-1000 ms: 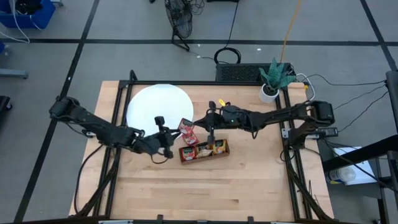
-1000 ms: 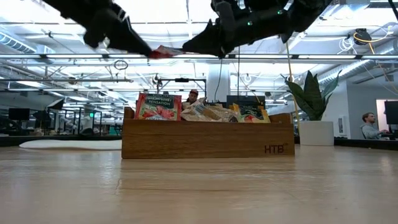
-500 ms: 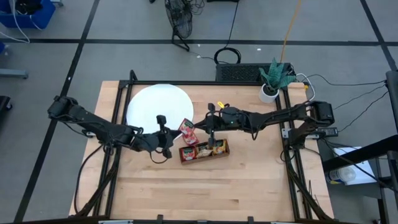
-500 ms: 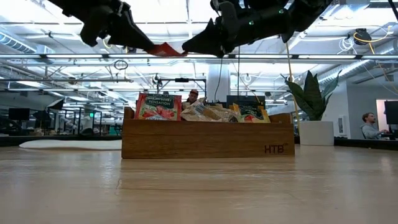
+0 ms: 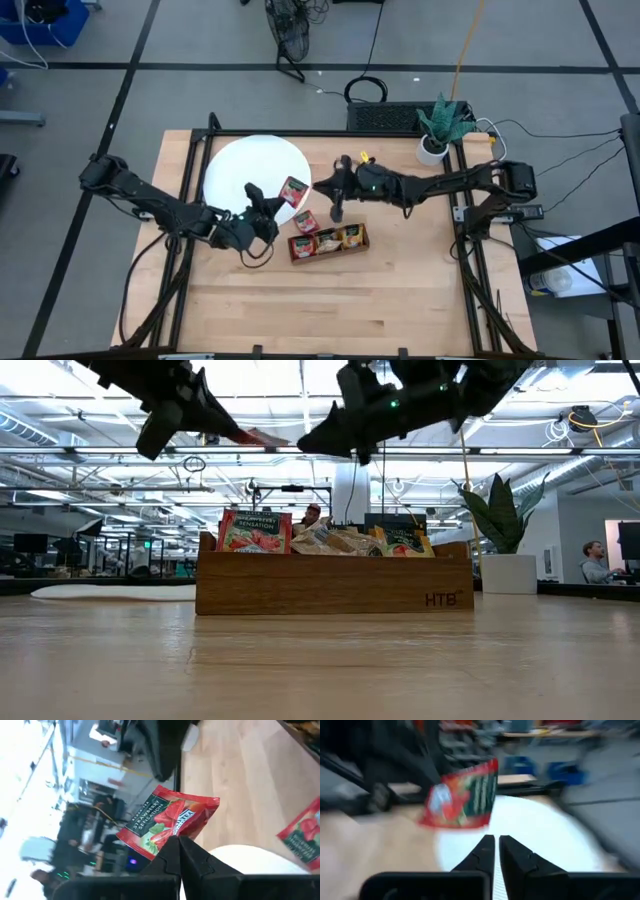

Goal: Pick & Place Tea
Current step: Put the left red tea bag into the left section of the wooden organizer

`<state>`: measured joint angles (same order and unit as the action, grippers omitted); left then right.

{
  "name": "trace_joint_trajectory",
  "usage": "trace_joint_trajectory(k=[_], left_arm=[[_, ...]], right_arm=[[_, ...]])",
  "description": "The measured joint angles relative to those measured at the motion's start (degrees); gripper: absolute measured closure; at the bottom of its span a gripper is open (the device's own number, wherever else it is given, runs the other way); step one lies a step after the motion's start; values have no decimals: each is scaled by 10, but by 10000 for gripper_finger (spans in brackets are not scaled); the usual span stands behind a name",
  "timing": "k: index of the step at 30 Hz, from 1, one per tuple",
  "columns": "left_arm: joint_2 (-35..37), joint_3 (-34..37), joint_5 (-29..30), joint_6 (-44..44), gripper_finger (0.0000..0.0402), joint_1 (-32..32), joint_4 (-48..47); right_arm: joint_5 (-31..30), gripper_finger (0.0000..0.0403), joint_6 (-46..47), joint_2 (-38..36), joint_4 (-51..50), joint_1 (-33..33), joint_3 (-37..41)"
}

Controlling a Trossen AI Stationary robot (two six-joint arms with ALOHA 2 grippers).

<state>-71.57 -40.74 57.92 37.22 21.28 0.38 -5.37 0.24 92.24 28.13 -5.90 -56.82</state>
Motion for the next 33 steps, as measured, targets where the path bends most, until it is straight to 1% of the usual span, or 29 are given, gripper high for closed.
trace_joint_trajectory(k=[1,3,5,6,8,10,12,15,20,24,27,30,33], left_arm=[[-5,-1,2,19,401,0,4],[-18,0,8,59,401,3,12],[-32,0,16,97,401,5,45],[-39,0,18,111,401,5,61],[-49,0,18,130,401,5,75],[-60,0,22,144,401,5,98],[-62,0,27,150,401,5,100],[-61,0,37,150,401,4,103],[-61,0,99,176,401,8,103],[-61,0,129,188,401,15,103],[-61,0,126,186,401,21,109],[-61,0,96,186,401,25,131],[-61,0,61,187,401,24,147]], right_arm=[[44,379,36,2,13,-13,0],[152,360,116,20,73,-39,0],[251,335,198,44,134,-61,0],[284,320,233,58,168,-69,0],[316,288,283,83,221,-78,0],[325,255,303,98,232,-84,0],[324,225,306,110,236,-87,0],[323,200,306,119,240,-87,1],[326,205,308,114,235,-87,1],[326,212,315,113,229,-88,2],[313,212,321,113,228,-91,2],[280,211,318,113,241,-91,2],[279,214,318,113,259,-91,2]])
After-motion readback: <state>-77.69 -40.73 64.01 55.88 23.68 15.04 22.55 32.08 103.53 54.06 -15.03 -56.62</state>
